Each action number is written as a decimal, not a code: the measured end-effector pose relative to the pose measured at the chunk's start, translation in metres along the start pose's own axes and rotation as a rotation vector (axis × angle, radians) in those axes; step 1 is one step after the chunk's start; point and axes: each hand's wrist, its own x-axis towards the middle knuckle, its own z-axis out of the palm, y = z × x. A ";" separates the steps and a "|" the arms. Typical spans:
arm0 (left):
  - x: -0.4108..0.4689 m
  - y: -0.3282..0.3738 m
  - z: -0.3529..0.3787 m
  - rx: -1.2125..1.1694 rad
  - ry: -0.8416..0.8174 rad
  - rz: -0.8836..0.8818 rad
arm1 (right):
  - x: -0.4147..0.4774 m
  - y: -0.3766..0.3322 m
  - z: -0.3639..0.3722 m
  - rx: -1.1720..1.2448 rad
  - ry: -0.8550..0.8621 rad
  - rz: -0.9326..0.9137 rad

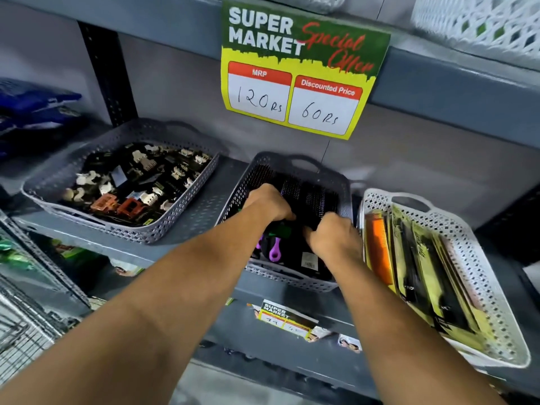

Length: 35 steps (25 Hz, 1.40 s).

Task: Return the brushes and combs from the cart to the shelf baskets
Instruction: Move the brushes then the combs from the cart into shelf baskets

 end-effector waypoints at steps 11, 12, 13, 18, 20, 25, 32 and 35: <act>-0.021 0.000 0.002 0.057 0.074 -0.014 | -0.020 0.002 -0.014 0.006 0.063 -0.058; -0.024 -0.001 0.002 0.065 0.088 -0.017 | -0.023 0.002 -0.016 0.003 0.071 -0.065; -0.026 -0.001 0.002 0.076 0.100 -0.016 | -0.025 0.001 -0.019 -0.001 0.077 -0.070; -0.038 -0.005 -0.003 0.089 0.105 0.046 | -0.036 -0.003 -0.031 -0.017 0.122 -0.109; -0.045 -0.007 -0.009 0.077 0.158 0.066 | -0.041 -0.006 -0.036 -0.024 0.151 -0.144; -0.079 -0.021 -0.038 0.218 0.429 0.202 | -0.054 -0.028 -0.043 -0.038 0.184 -0.238; -0.138 -0.108 -0.097 0.542 0.626 0.190 | -0.085 -0.096 -0.033 -0.052 0.233 -0.560; -0.178 -0.163 -0.121 0.521 0.730 0.064 | -0.117 -0.137 -0.020 -0.037 0.225 -0.742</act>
